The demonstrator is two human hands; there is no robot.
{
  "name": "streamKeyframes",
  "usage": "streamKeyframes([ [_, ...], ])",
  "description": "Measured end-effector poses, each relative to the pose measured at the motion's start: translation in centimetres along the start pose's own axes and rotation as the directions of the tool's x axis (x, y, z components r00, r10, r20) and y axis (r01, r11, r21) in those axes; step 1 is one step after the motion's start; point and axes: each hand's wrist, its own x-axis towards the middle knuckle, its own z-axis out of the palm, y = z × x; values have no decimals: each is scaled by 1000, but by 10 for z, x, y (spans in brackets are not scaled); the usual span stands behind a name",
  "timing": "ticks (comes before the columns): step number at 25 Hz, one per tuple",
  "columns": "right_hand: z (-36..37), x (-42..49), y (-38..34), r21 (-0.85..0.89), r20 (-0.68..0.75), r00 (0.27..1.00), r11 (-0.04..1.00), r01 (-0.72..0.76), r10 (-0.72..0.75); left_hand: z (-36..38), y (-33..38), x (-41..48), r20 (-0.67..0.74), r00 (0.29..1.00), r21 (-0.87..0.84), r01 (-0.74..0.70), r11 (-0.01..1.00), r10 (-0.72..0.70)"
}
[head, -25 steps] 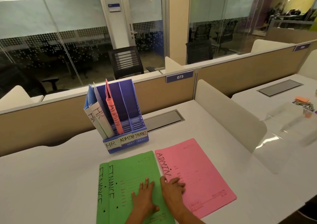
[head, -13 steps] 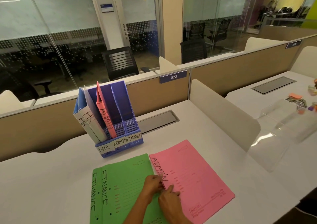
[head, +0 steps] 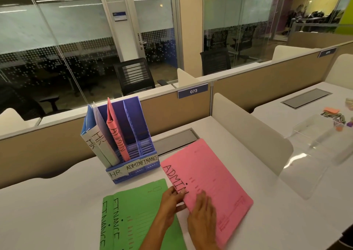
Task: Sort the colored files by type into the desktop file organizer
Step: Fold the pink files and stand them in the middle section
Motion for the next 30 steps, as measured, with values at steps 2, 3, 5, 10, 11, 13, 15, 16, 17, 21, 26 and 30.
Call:
streamKeyframes([
  [2,-6,16,-8,3,-62,997,999,-34,34,1,23,-8,5,994,-41,-106,994,106],
  [3,-10,24,-12,28,-92,995,999,-38,41,2,34,-13,6,986,-41,-164,986,164],
  [5,-20,37,-24,83,-105,994,996,-15,24,5,52,-24,-11,960,-18,-279,960,279],
  [10,-32,48,-45,164,-160,976,971,174,-148,19,79,-48,-148,858,148,-473,869,492],
  [11,-32,49,-48,181,-177,970,964,196,-164,18,80,-49,-160,836,188,-496,848,524],
  [13,-30,52,-53,197,-227,956,953,230,-184,8,76,-53,-153,790,267,-546,794,594],
  [15,-30,53,-58,204,-261,948,950,237,-180,-10,57,-53,-179,736,424,-541,726,653],
  [16,-33,53,-60,215,-286,941,944,250,-184,-23,41,-50,-201,716,532,-493,688,669],
  [17,-36,55,-62,225,-319,927,934,276,-197,-38,24,-45,-207,716,637,-419,647,667],
  [21,-52,64,-76,339,-444,873,863,375,-204,-90,-35,-28,-109,780,956,-87,280,616],
  [26,-77,74,-103,482,-448,866,756,444,-222,-118,-77,-20,16,796,995,-69,66,605],
  [30,-80,87,-128,580,-453,866,669,465,-210,-119,-83,-10,86,762,995,-94,-22,642],
])
